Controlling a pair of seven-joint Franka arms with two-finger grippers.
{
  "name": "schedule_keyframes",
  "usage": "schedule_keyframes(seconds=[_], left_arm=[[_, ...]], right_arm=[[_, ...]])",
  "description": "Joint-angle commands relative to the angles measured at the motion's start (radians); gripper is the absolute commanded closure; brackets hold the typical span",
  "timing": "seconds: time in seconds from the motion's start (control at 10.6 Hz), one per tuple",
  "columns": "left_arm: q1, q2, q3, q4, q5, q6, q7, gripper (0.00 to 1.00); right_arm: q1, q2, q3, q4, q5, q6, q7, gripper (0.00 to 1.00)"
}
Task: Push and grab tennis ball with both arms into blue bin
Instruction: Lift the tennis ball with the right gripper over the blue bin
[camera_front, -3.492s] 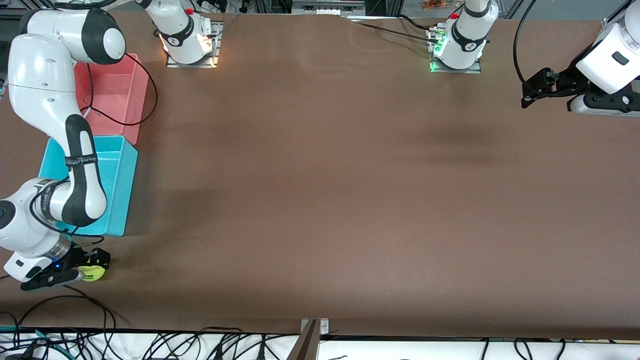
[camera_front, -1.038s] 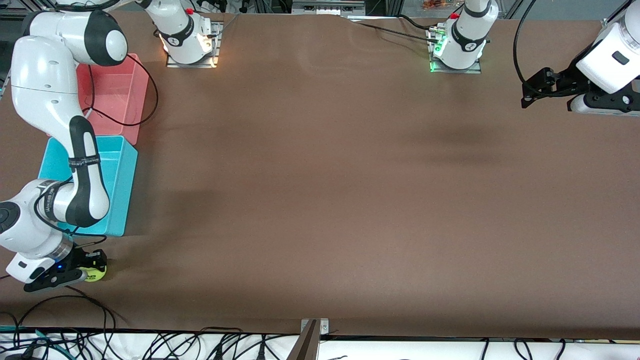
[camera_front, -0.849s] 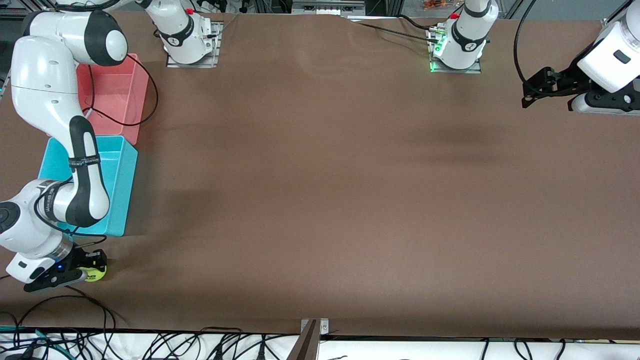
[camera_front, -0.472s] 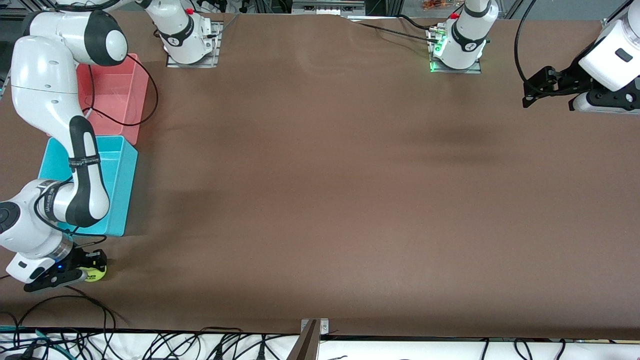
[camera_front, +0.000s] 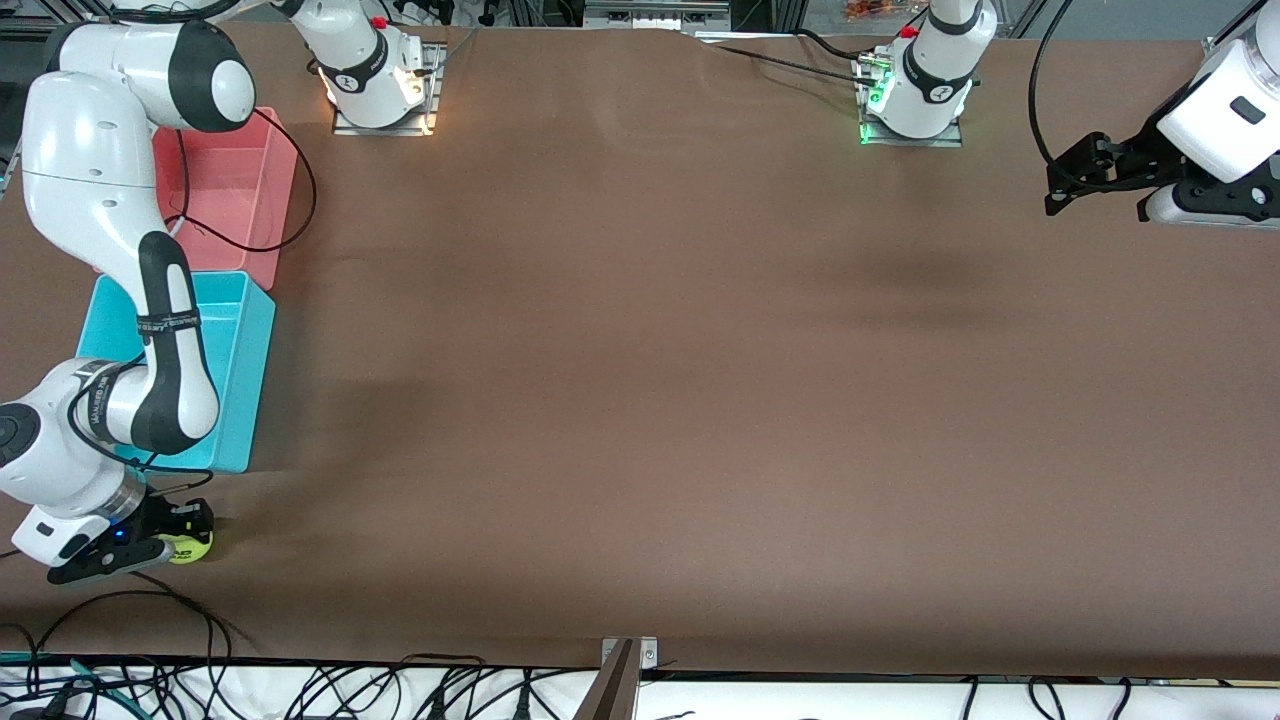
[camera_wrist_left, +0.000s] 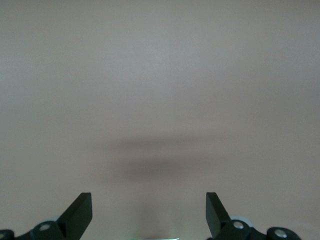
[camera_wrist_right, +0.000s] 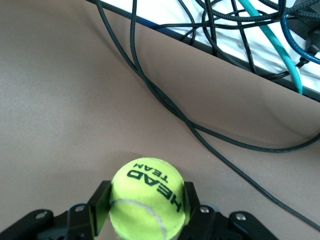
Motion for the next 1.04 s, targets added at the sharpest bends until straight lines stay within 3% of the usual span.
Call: schedule_keyframes(seconds=[0.0, 0.94], left_arm=[[-0.006, 0.021, -0.002, 0.041, 0.012, -0.025, -0.013, 0.0], [-0.008, 0.021, -0.002, 0.043, 0.012, -0.025, -0.012, 0.0]], right_arm=[[0.0, 0.014, -0.001, 0.04, -0.015, -0.025, -0.007, 0.63], [0.002, -0.011, -0.006, 0.04, -0.019, -0.078, -0.007, 0.65]])
